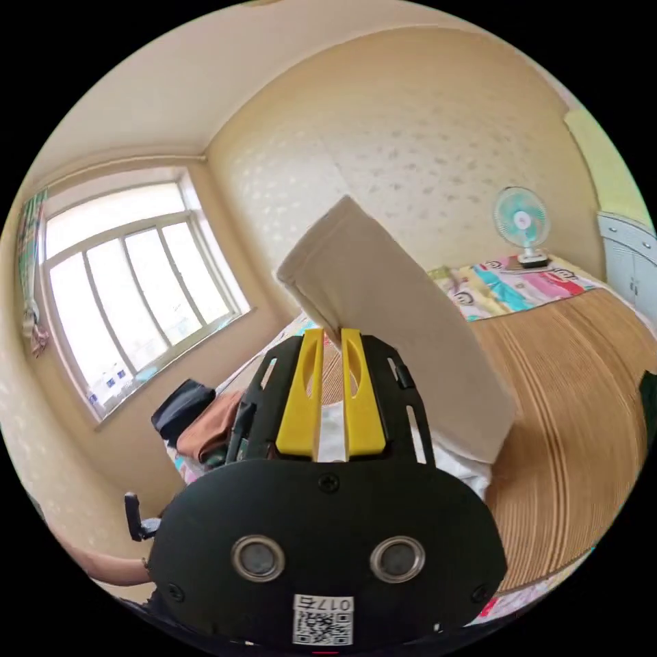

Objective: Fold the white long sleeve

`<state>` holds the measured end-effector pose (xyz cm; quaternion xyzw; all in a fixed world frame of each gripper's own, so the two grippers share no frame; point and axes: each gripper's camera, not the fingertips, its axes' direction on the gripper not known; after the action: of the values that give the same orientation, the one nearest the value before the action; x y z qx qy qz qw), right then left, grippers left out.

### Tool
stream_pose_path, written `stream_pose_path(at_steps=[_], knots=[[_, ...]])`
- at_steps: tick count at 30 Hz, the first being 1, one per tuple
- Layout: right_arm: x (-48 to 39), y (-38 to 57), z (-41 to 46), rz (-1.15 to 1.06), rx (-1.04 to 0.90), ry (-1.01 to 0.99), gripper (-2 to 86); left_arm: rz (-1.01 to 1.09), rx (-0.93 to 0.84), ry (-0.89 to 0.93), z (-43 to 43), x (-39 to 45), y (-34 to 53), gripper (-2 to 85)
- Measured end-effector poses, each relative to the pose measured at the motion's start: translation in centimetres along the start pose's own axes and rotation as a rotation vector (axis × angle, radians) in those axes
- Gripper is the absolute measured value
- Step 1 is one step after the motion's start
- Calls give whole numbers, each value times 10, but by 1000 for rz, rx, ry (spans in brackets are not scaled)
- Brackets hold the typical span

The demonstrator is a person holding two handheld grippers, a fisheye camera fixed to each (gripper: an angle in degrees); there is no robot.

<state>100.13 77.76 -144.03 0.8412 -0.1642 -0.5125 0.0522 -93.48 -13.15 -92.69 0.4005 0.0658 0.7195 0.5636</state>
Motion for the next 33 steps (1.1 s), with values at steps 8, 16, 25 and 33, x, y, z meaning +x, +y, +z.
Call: stream_pose_path(at_steps=[8, 16, 25, 33], knots=[[-64, 245, 199, -78, -647, 111, 99, 70, -26, -76, 11, 4, 19, 45], [-9, 327, 125, -147, -625, 561, 130, 148, -4, -305, 44, 67, 6, 15], [57, 432, 125, -61, -562, 663, 127, 230, -220, -227, 221, 118, -64, -9], [72, 475, 139, -102, -557, 686, 117, 305, -146, -357, 237, 134, -43, -10]])
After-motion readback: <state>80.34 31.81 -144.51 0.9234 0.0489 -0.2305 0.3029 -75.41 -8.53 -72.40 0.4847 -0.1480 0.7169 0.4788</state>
